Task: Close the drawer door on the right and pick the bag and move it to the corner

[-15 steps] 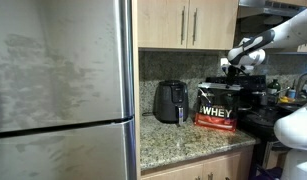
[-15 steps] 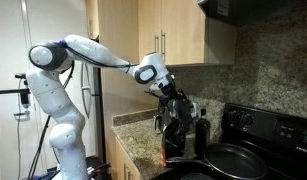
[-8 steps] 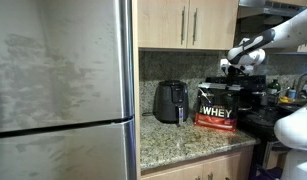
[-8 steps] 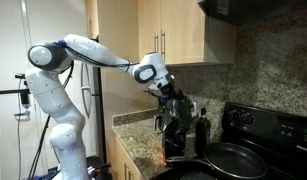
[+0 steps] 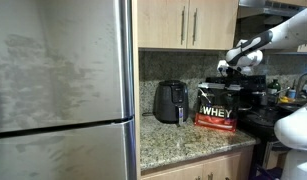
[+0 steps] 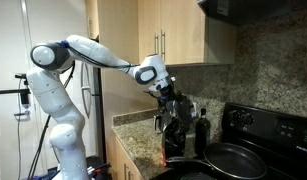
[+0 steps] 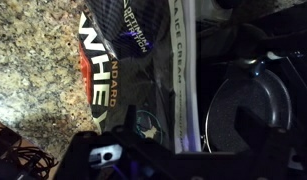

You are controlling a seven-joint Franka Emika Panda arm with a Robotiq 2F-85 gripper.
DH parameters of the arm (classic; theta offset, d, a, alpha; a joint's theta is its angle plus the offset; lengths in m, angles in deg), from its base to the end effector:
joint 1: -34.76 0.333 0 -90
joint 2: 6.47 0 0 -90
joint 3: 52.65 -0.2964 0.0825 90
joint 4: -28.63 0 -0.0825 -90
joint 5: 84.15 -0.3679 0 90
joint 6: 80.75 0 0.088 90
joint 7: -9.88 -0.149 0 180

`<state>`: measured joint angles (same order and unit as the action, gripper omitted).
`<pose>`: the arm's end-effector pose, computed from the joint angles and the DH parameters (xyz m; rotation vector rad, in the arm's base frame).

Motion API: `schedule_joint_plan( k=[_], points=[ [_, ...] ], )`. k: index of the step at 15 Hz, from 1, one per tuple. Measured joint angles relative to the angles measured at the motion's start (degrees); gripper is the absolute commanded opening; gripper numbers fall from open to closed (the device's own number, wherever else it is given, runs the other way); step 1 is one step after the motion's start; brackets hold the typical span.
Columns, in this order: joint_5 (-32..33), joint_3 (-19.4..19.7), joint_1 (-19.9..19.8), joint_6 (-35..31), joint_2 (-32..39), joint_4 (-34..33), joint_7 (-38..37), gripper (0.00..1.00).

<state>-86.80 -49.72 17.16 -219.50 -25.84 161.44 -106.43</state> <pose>0.4621 -0.1725 0.4721 -0.9764 2.5768 -0.3571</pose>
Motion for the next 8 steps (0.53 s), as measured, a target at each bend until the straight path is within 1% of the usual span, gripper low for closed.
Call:
schedule_joint_plan(
  k=[3,6,7,8],
  points=[
    [0.0,0.1,0.2,0.1,1.1,-0.4,-0.6,1.0],
    [-1.4,0.5,1.4,-0.6,8.0,-4.0,-1.4,1.0],
    [-1.8,0.7,1.8,-0.7,10.7,-5.9,-1.5,0.75],
    [-2.0,1.0,2.2,-0.7,13.2,-7.8,-1.8,0.73]
  ],
)
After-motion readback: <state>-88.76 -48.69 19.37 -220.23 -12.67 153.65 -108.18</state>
